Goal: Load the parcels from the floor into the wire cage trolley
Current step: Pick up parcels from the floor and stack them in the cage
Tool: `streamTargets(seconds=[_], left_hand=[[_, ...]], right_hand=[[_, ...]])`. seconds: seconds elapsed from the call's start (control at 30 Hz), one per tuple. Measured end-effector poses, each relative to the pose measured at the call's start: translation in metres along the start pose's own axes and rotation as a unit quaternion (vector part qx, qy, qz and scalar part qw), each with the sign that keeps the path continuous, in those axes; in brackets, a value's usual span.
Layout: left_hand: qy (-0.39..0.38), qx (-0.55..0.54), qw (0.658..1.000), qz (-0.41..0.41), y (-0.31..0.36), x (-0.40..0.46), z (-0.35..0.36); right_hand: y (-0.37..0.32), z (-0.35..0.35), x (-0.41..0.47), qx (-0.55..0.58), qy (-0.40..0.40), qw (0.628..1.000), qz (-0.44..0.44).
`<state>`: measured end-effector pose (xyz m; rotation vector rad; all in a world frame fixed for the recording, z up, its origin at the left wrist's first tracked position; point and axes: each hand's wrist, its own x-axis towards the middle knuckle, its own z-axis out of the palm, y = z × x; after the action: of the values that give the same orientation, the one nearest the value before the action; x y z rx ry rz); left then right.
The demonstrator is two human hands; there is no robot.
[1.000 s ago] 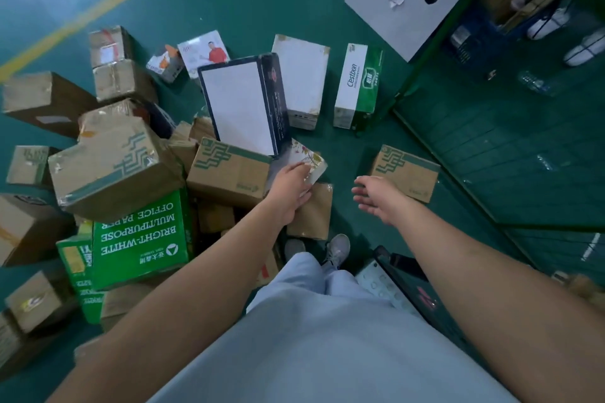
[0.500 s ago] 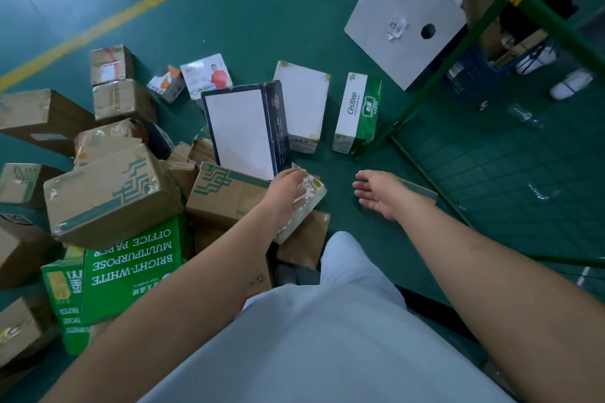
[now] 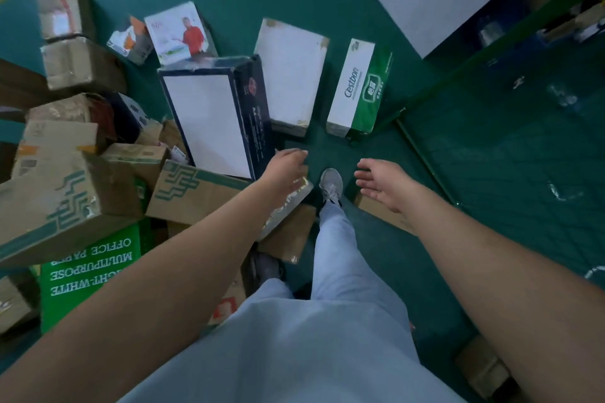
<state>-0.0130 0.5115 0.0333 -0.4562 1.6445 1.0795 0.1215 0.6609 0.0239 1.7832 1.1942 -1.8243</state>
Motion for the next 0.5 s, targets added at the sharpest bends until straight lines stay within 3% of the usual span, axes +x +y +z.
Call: streamTargets(seconds=[0.2,0.5], left_hand=[[-0.018,0.022,0.999,-0.030,0.038,0.109,0.076],[0.002,0.045,0.994,-0.097,0.014,0.309,0.129]], right_hand=[[-0.039,-0.036,0.124,-0.034,0.005,0.998,0.044],[-0.044,-0.051,0.320,-0.057,-0.001,0.995,0.085]])
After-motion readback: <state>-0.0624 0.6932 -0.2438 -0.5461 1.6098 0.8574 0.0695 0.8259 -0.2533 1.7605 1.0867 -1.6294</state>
